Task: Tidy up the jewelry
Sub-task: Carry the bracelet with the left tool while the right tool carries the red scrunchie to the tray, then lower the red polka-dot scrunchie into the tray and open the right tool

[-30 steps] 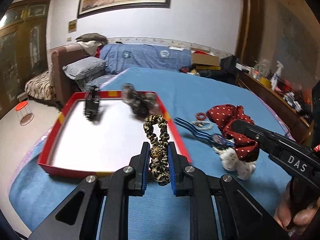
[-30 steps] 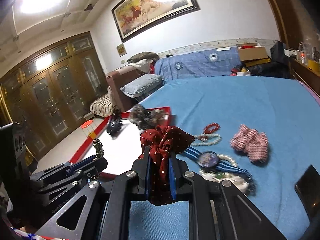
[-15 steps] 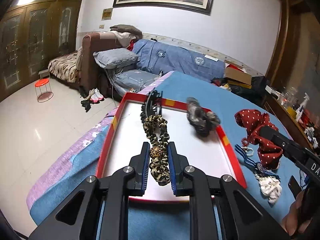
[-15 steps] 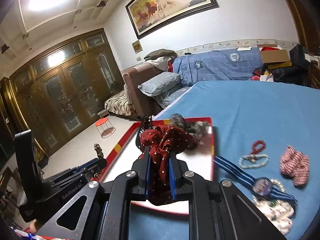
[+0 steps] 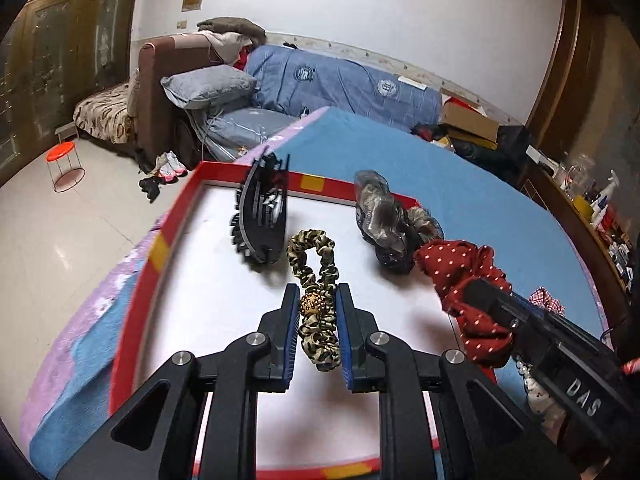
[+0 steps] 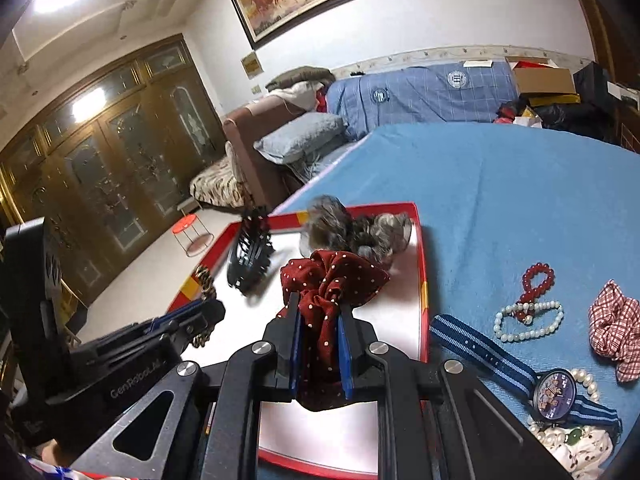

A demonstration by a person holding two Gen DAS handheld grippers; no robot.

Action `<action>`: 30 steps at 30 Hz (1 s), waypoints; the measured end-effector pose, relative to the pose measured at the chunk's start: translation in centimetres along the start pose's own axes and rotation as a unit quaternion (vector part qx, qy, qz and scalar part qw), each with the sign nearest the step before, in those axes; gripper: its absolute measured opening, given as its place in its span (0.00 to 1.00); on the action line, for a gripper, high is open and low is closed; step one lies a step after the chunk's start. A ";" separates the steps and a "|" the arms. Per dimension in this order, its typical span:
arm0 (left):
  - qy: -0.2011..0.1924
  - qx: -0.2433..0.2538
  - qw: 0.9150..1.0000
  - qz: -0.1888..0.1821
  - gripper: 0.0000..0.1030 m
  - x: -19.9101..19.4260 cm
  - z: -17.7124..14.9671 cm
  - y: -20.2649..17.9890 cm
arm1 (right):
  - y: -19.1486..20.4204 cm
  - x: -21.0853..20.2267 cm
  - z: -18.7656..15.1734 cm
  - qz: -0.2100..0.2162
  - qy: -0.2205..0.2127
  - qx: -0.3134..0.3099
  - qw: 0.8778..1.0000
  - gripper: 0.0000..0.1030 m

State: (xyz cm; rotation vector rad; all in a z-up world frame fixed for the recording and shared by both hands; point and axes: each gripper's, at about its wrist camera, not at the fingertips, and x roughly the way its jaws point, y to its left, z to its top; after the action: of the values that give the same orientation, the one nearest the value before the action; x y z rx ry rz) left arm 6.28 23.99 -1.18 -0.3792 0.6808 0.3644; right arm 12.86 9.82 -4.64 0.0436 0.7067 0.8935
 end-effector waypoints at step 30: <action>0.024 0.019 0.998 0.046 0.17 5.8 -0.9 -1.2 | -2.8 3.7 -0.3 0.001 0.041 0.054 0.998 0.22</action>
State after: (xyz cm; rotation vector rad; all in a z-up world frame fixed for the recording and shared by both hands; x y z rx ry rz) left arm 10.51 23.66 -5.45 -0.3228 0.7529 0.4306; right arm 16.19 10.65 -7.81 0.1047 0.8304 0.8624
